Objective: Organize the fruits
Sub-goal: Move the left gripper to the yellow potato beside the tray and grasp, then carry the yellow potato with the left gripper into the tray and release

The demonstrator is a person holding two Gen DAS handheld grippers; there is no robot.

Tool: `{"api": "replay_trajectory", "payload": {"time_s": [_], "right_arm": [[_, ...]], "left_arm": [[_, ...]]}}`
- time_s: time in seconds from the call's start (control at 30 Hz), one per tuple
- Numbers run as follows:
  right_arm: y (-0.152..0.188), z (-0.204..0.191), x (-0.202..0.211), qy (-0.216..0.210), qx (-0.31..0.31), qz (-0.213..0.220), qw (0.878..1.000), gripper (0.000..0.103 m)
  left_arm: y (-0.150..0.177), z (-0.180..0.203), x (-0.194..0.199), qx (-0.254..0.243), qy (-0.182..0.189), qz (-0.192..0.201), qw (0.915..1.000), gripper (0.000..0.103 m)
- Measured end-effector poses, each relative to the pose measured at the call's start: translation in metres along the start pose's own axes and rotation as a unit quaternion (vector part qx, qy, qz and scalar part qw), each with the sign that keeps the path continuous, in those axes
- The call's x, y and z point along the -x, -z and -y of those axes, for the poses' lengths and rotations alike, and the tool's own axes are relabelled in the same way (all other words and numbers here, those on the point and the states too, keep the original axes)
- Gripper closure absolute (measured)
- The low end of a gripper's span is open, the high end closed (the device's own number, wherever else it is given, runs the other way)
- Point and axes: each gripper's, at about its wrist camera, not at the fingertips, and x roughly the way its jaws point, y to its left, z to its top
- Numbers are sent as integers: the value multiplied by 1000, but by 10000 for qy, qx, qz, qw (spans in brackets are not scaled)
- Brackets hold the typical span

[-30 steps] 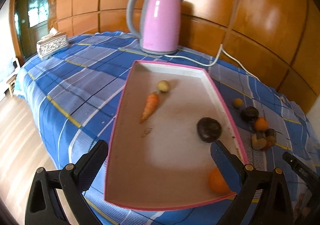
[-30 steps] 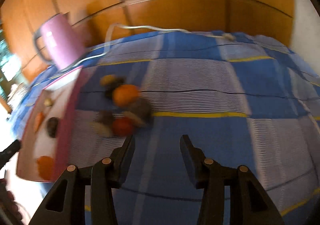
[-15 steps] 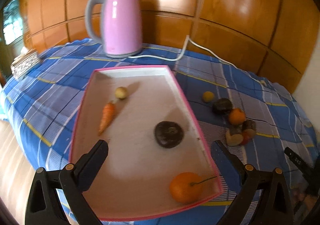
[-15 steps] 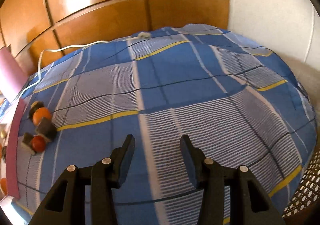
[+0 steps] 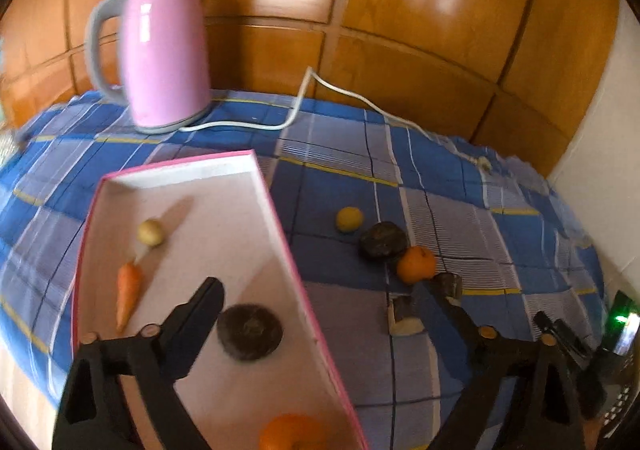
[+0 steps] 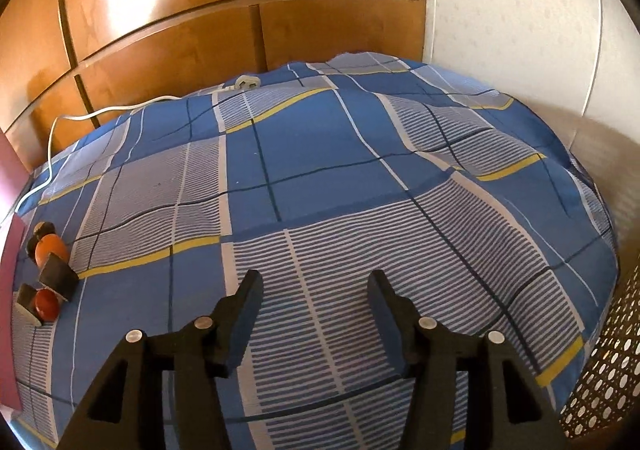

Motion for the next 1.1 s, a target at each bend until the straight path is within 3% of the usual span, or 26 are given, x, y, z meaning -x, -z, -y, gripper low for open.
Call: {"api": "replay_trajectory", "payload": {"time_s": [0.3, 0.43, 0.8, 0.9, 1.1], "right_arm": [[2, -3, -2, 4, 207, 81, 9998, 43], [2, -4, -3, -38, 224, 84, 9997, 40], [3, -4, -4, -78, 241, 89, 9996, 40], [3, -4, -4, -93, 240, 83, 9996, 39], [3, -5, -4, -98, 241, 97, 9996, 37]], "left_arm": [[-35, 15, -60, -35, 356, -727, 9967, 51], [-49, 19, -81, 11, 436, -865, 9953, 61], [-65, 21, -144, 24, 188, -1423, 9896, 64], [-63, 20, -148, 59, 274, -1437, 9892, 75], [-56, 19, -133, 4, 386, -1185, 9922, 76]]}}
